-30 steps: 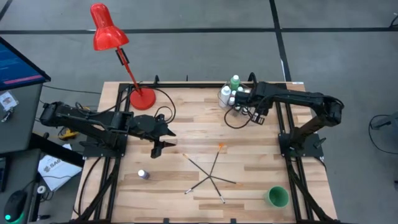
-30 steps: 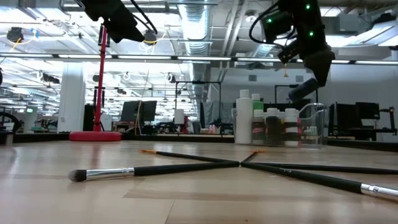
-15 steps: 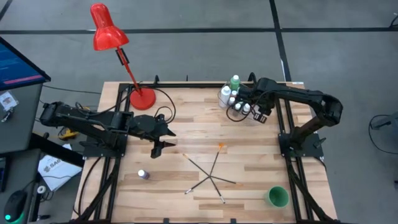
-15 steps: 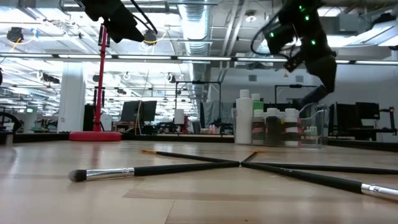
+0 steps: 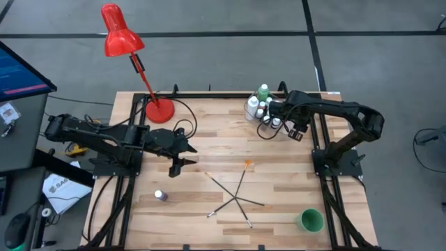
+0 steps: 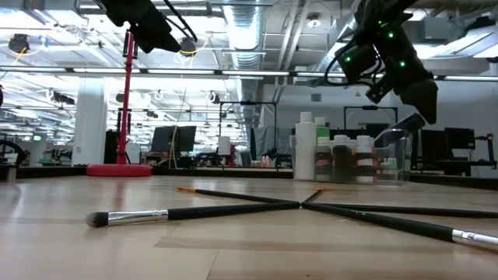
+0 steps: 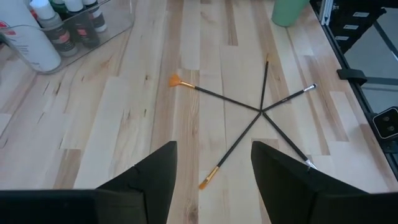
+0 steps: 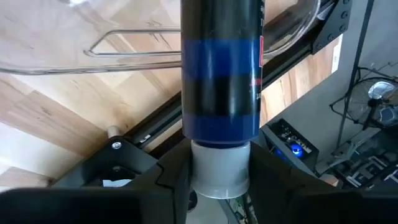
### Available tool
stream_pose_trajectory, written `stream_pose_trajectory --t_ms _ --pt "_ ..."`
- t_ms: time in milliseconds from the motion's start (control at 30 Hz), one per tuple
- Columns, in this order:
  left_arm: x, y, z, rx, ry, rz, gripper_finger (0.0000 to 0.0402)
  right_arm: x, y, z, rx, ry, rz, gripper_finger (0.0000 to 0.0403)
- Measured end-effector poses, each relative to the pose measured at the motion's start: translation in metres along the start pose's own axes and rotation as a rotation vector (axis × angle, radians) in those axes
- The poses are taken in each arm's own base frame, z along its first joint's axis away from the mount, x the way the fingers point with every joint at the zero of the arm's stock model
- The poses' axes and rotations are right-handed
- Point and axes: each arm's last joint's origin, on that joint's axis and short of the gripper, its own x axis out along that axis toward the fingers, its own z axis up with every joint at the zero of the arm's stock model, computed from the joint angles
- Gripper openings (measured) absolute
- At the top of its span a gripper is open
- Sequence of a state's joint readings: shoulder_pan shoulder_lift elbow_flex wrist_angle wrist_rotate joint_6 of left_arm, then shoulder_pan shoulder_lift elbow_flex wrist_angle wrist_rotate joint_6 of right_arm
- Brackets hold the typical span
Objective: Pick & Place Paint Supplies
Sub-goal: Put the small dark blue paint bottle into the transparent bin
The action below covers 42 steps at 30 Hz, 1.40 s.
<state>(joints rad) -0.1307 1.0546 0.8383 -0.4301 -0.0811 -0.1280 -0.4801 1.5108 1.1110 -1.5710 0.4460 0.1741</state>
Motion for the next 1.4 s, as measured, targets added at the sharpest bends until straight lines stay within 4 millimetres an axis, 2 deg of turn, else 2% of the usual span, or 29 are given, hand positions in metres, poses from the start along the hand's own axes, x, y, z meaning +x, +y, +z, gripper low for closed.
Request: stream_pose_trajectory --t_ms 133,300,467,633,767,833,933,1067,1167,1300,1400 --pt "0.000 0.000 0.000 0.000 0.000 0.002 0.0198 0.000 0.001 0.000 -0.002 -0.002 -0.004 0.0134" --pt "0.000 0.000 0.000 0.018 0.000 0.004 0.0198 -0.009 0.010 -0.001 -0.038 -0.032 0.017 0.0112" --pt "0.000 0.001 0.000 0.018 -0.001 0.007 0.0198 -0.037 0.021 -0.002 -0.063 -0.150 0.006 0.0122" --pt "0.000 0.001 0.000 0.017 -0.001 0.007 0.0198 -0.073 0.036 -0.010 -0.078 -0.304 0.026 0.0123" --pt "0.000 0.001 0.000 0.017 -0.001 0.007 0.0198 -0.100 0.062 -0.013 -0.134 -0.451 0.103 0.0112" --pt "0.000 0.001 0.000 0.017 -0.001 0.007 0.0198 -0.107 0.078 -0.011 -0.176 -0.480 0.115 0.0114" --pt "0.000 0.001 0.000 0.017 -0.001 0.007 0.0198 -0.107 0.104 -0.003 -0.251 -0.443 0.075 0.0126" --pt "0.000 0.001 0.000 0.016 0.000 0.006 0.0198 -0.089 0.138 0.016 -0.356 -0.250 -0.032 0.0124" --pt "0.000 0.001 0.000 0.015 -0.001 0.006 0.0198 -0.076 0.162 0.029 -0.449 -0.174 -0.012 0.0116" --pt "0.000 0.001 0.000 0.015 -0.001 0.006 0.0198 -0.062 0.186 0.042 -0.523 -0.095 -0.033 0.0120" --pt "0.000 0.001 0.000 0.015 0.000 0.006 0.0198 -0.058 0.193 0.047 -0.549 -0.068 -0.050 0.0131"
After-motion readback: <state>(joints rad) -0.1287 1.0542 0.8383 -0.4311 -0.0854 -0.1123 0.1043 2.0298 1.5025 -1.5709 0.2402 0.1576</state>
